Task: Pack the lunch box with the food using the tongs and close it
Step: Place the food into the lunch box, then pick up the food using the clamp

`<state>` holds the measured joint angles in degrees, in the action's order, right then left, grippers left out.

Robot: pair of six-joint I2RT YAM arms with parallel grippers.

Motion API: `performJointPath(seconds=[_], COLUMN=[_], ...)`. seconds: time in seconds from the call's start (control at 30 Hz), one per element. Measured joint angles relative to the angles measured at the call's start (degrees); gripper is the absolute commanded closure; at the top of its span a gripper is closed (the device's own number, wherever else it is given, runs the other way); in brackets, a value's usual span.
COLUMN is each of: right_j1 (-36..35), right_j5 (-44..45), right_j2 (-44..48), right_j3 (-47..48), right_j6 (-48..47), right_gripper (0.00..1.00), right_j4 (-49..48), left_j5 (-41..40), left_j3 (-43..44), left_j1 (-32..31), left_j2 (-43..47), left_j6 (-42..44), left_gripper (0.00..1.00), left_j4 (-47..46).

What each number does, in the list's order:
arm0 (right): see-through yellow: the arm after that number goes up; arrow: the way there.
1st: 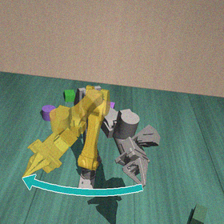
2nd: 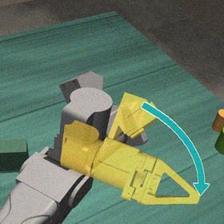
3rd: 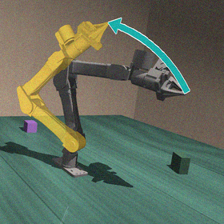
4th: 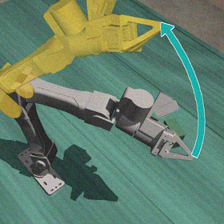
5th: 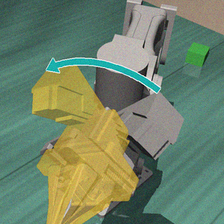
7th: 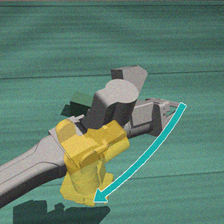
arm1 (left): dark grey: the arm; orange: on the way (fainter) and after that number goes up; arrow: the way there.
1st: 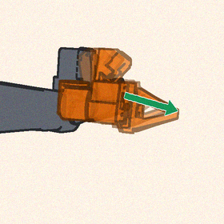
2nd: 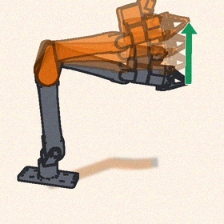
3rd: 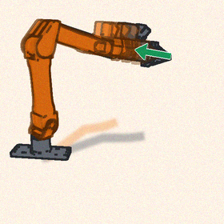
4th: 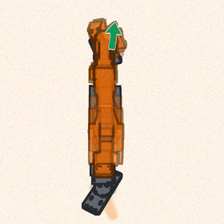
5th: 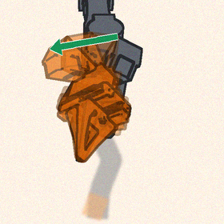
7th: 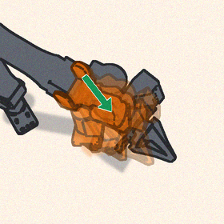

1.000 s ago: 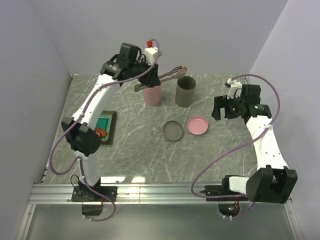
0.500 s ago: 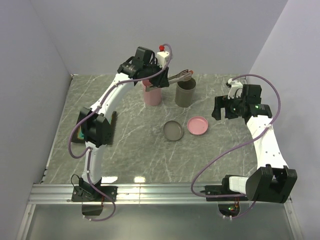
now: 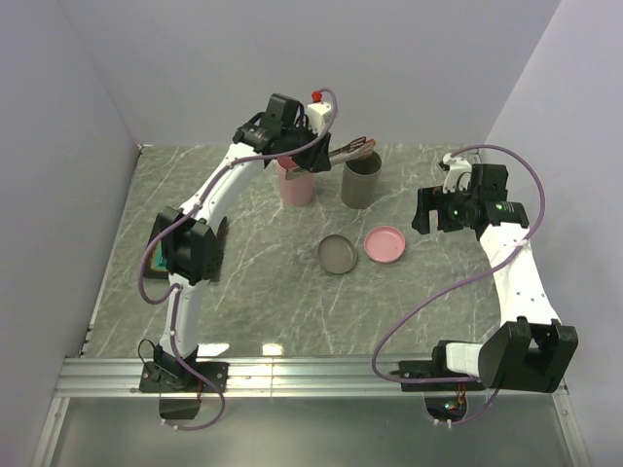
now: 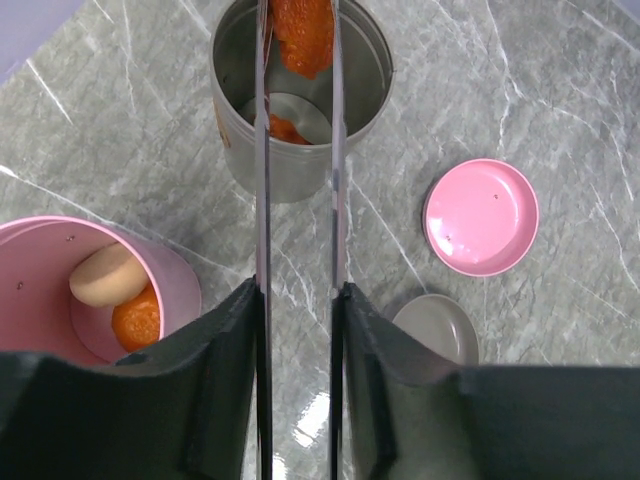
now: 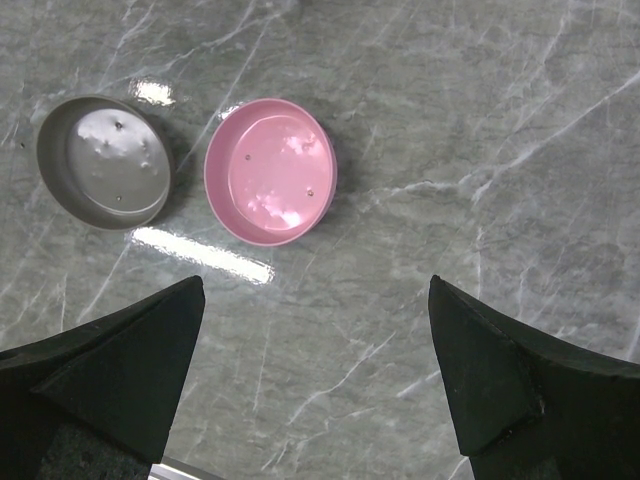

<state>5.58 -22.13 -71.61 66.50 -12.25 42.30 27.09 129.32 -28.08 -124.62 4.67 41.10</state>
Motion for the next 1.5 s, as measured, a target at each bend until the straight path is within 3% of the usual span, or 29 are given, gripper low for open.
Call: performJointPath(seconds=[0.17,0.5,0.7,1.03,1.5], right_j1=[0.0,0.0,0.0,0.0,-0.7], right_j5=[0.0,0.0,0.0,0.0,0.0], right_j2=[0.0,0.0,0.0,0.0,1.0], right_j3=[0.0,0.0,0.0,0.0,-0.1], right_j6=[0.0,0.0,-0.3,-0.7,-0.7], right_gripper=[0.00,0.00,0.00,0.00,0.00], right_j4=[0.3,0.6,0.8,1.5,2.1], left_j5=[0.0,0.0,1.4,3.6,1.8], left_j3=[0.0,-0.7,-10.5,-31.8,-56.7], left_j1=[0.0,0.0,2.5,22.2,46.8], left_j2=[0.0,1.4,13.7,40.7,60.3], left_j6=[-0.2,-0.8,-0.8,4.1,22.7], left_gripper=[0.43,0.44,0.44,0.44,0.43], left_j4=[-0.1,0.1,1.2,7.3,24.9])
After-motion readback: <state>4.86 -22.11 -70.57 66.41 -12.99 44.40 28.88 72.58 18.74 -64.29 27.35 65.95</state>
